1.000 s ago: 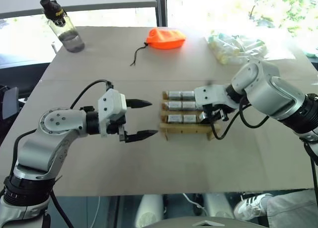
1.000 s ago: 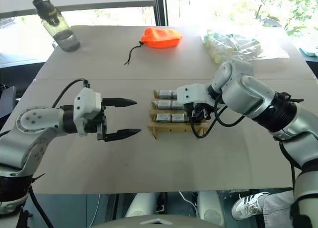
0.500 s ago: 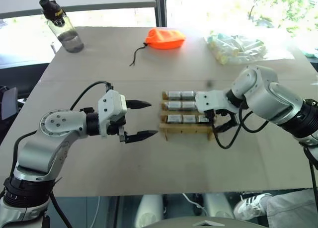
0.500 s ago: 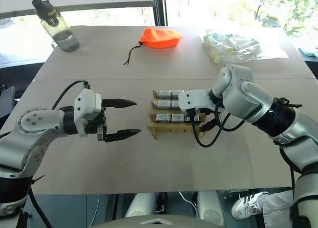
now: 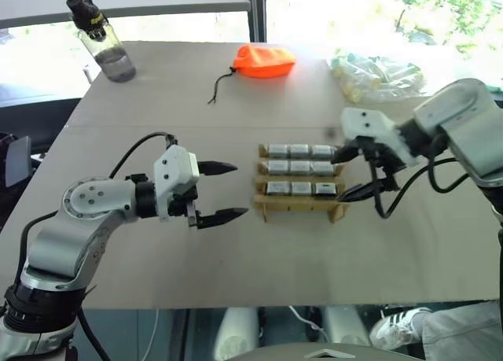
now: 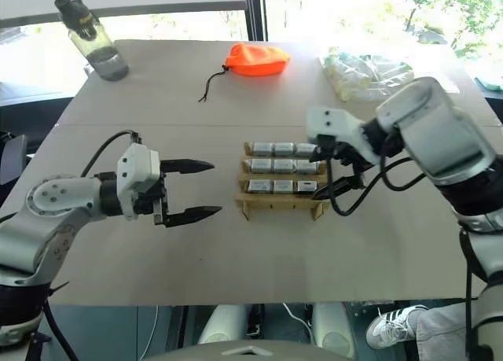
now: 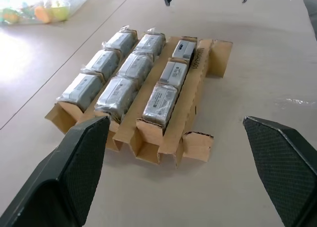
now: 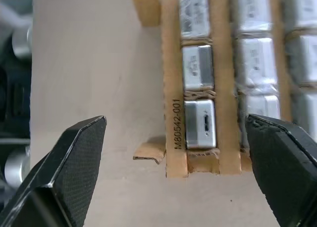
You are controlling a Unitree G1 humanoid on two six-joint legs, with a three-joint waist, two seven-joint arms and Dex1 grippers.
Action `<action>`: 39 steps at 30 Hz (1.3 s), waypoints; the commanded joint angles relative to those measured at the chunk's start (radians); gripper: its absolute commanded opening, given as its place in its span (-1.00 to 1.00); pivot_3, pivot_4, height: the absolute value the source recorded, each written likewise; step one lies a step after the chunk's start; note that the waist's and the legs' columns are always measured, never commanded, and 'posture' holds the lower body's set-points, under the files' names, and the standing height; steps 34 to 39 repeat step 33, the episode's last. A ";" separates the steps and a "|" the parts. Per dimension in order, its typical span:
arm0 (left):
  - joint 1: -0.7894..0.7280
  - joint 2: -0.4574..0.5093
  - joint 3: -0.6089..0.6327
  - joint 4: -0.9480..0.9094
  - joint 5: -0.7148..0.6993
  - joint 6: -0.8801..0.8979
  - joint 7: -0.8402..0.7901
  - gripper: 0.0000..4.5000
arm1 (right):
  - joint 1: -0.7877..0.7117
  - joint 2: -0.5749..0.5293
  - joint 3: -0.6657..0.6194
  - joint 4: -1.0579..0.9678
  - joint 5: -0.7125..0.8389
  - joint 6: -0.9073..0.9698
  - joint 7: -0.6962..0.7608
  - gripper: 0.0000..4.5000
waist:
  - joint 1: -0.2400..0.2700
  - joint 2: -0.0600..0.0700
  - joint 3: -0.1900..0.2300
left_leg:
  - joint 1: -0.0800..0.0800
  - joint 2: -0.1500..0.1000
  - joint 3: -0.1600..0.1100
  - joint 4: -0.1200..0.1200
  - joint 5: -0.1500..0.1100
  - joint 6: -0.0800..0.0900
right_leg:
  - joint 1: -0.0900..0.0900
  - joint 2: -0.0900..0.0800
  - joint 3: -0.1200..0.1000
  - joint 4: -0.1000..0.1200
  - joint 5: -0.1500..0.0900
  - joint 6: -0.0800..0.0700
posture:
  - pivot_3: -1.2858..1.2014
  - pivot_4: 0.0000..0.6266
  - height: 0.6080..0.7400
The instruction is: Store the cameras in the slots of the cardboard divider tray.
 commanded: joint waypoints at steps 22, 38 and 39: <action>0.078 -0.140 0.058 0.269 0.077 -0.191 0.052 1.00 | 0.729 0.105 -0.561 0.540 0.130 -0.954 -0.083 0.98 | 0.015 -0.001 -0.001 | 0.012 0.000 0.006 -0.001 0.000 0.000 | 0.008 0.003 0.008 0.001 0.000 0.000 | 0.03 -0.52 0.78; 0.077 -0.168 0.039 0.308 0.111 -0.230 0.059 1.00 | 0.680 0.115 -0.554 0.640 0.174 -1.020 -0.022 0.98 | 0.013 -0.001 -0.001 | 0.013 0.001 0.006 -0.001 0.000 0.000 | 0.009 0.003 0.009 0.001 0.000 0.000 | 0.03 -0.52 0.78; 0.077 -0.168 0.039 0.308 0.111 -0.230 0.059 1.00 | 0.680 0.115 -0.554 0.640 0.174 -1.020 -0.022 0.98 | 0.013 -0.001 -0.001 | 0.013 0.001 0.006 -0.001 0.000 0.000 | 0.009 0.003 0.009 0.001 0.000 0.000 | 0.03 -0.52 0.78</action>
